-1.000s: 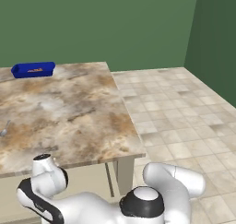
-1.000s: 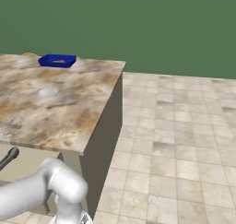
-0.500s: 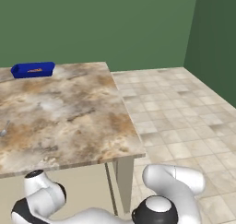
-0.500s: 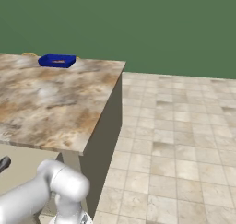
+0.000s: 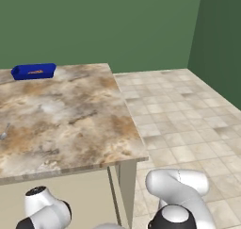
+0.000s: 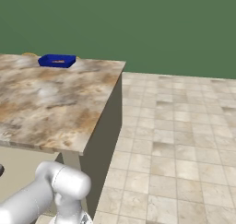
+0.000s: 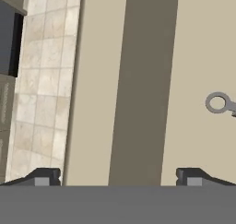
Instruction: Take the tongs from the drawer on the left and place them on the dining counter next to the tray containing the hot dog.
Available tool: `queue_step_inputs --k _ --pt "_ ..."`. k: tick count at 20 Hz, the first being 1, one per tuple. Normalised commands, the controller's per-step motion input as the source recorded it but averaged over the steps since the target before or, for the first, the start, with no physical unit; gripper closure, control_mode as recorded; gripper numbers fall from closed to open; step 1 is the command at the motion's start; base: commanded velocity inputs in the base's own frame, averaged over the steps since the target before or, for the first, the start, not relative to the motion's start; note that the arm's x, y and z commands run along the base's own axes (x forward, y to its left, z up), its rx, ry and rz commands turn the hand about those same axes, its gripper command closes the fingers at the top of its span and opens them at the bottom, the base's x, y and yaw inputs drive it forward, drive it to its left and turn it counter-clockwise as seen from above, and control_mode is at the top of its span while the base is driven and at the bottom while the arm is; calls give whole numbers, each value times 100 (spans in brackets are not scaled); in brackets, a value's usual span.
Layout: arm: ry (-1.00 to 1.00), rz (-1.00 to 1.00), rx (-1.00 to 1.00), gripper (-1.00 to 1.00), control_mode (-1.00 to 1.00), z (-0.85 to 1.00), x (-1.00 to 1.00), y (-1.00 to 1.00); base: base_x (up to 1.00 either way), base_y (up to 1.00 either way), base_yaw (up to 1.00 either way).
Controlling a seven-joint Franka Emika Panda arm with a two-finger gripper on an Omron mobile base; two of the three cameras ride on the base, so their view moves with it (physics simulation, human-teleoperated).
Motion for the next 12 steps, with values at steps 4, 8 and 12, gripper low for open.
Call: queue_step_inputs --k 4,8,12 --pt "8 0 0 -100 -100 36 0 0 0 0 0" --pt "5 0 0 -100 -100 51 0 0 0 0 0" --pt "0 0 -2 -100 -100 54 0 0 0 0 0"
